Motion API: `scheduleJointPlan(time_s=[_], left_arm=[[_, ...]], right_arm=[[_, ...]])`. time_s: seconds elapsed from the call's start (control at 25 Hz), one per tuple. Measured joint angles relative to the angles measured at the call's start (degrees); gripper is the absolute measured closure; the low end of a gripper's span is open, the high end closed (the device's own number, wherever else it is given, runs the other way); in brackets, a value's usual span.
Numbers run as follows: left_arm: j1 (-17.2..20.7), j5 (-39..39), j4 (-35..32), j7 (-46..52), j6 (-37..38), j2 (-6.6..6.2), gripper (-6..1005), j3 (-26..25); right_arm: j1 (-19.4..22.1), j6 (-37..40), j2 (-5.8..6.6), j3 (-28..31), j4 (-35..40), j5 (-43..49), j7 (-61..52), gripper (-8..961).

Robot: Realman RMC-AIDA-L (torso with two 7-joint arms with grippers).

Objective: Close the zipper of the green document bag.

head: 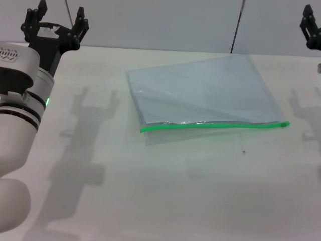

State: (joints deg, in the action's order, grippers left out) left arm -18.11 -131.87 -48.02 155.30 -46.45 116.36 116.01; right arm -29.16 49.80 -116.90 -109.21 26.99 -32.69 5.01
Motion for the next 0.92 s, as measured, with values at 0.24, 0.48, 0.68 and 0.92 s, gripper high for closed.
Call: scheduleJointPlan(time_s=[0.24, 0.48, 0.68, 0.92], left_arm=[[0.0, 0.0, 0.0, 0.0, 0.0, 0.00, 168, 0.0], [0.0, 0.0, 0.0, 0.0, 0.0, 0.00, 168, 0.0], [-0.1, 0.0, 0.0, 0.0, 0.0, 0.00, 168, 0.0], [-0.1, 0.0, 0.0, 0.0, 0.0, 0.00, 168, 0.0]], right_arm=[[-0.1, -0.1, 0.01, 0.1, -0.1, 0.0, 0.0, 314], [-0.3, -0.1, 0.01, 0.1, -0.5, -0.1, 0.0, 314], [-0.4, -0.1, 0.01, 0.2, -0.6, -0.1, 0.0, 314], [-0.4, -0.1, 0.00, 0.2, -0.6, -0.1, 0.0, 314]])
